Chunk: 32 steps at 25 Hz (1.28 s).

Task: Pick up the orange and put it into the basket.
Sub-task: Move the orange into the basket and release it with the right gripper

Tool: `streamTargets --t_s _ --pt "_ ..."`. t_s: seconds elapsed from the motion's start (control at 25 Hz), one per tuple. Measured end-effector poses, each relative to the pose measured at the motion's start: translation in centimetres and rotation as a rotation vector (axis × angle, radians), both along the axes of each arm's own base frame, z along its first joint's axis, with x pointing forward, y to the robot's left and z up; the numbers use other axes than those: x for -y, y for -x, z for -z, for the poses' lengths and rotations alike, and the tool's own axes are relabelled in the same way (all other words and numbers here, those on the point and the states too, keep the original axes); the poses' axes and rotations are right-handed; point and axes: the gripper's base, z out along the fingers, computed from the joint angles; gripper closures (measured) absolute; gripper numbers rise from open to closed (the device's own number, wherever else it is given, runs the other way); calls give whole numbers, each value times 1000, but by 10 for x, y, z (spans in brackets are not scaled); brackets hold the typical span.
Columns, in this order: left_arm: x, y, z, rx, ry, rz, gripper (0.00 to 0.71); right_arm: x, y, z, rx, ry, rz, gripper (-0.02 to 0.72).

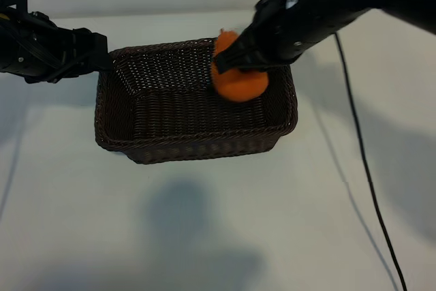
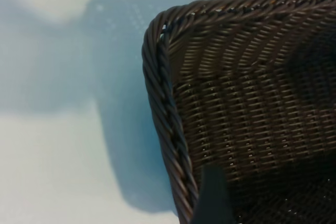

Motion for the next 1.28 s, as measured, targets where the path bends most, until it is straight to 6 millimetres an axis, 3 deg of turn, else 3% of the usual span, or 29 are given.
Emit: streamTargets --t_s 0.28,0.68,0.96,1.08,1.28 --pt "0 0 0 -3 1 0 120 -17 -16 23 -17 6 -34 658" --pt "0 0 0 -3 1 0 120 -25 -31 80 -98 50 -55 658" --pt "0 0 0 -3 1 0 120 -29 -34 90 -117 19 -36 635" --pt "0 0 0 -3 1 0 120 -30 -34 89 -124 -1 -25 529" --pt "0 0 0 -3 1 0 120 -31 -33 89 -137 -5 -27 171"
